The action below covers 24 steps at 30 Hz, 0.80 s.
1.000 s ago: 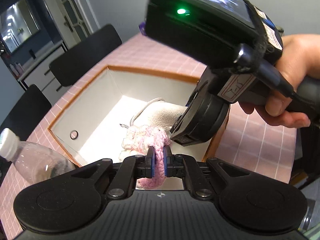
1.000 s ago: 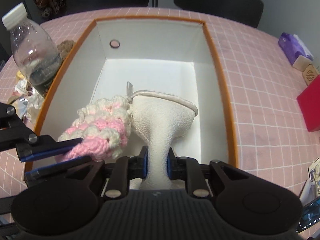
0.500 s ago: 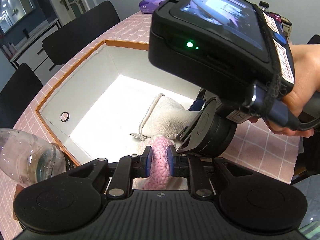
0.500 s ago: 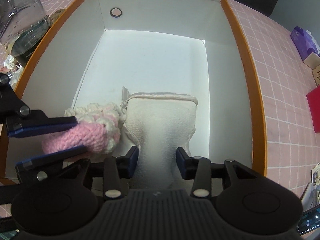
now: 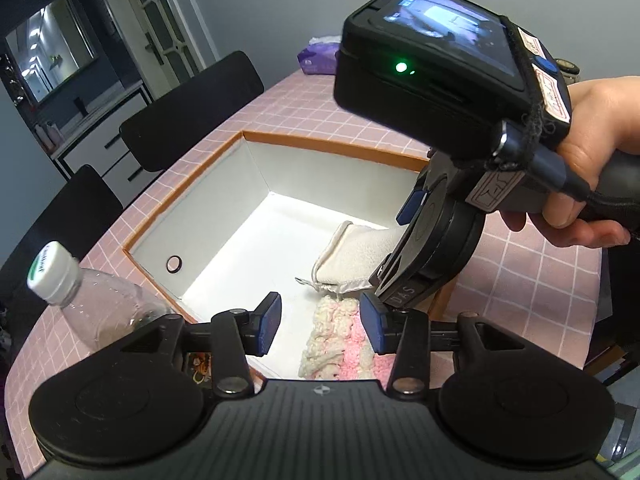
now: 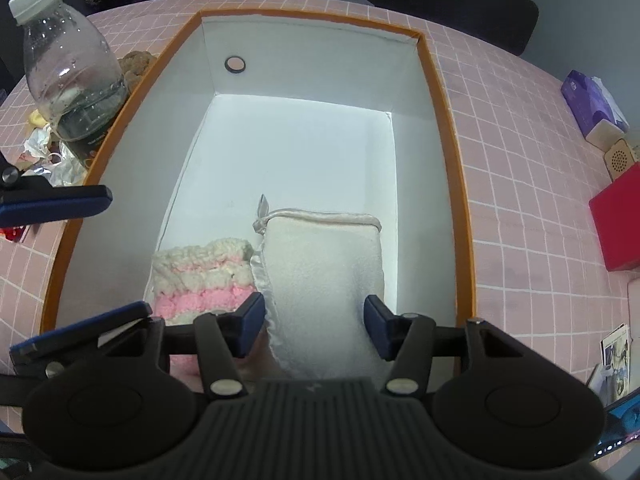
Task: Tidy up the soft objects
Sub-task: 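Carry both items over the orange box and open both grippers inside, then move both tools back to the pile and grasp the orange crocheted ball with the left gripper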
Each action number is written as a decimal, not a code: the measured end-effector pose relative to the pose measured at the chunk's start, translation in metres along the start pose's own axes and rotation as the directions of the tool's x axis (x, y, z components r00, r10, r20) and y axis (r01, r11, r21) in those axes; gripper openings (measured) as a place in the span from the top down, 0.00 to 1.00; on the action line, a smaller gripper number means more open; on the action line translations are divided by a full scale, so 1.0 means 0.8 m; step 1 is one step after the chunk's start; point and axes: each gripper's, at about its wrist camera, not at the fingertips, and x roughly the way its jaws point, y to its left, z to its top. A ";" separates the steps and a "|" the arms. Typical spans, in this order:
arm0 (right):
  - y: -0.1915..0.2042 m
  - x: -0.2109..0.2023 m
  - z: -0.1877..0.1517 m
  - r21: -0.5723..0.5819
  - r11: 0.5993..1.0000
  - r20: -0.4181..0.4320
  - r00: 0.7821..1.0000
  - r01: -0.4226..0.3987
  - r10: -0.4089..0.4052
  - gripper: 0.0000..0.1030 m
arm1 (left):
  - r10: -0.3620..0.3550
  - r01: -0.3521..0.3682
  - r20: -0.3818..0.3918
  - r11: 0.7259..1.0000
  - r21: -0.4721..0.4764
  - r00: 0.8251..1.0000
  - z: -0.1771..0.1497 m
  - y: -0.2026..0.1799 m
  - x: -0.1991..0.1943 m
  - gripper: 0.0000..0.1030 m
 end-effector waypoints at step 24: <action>0.092 -0.128 -0.098 0.086 0.995 0.457 0.890 -0.044 0.000 0.32 | 0.271 -0.171 0.318 0.936 -0.308 0.909 -0.124 0.007 -0.114 0.48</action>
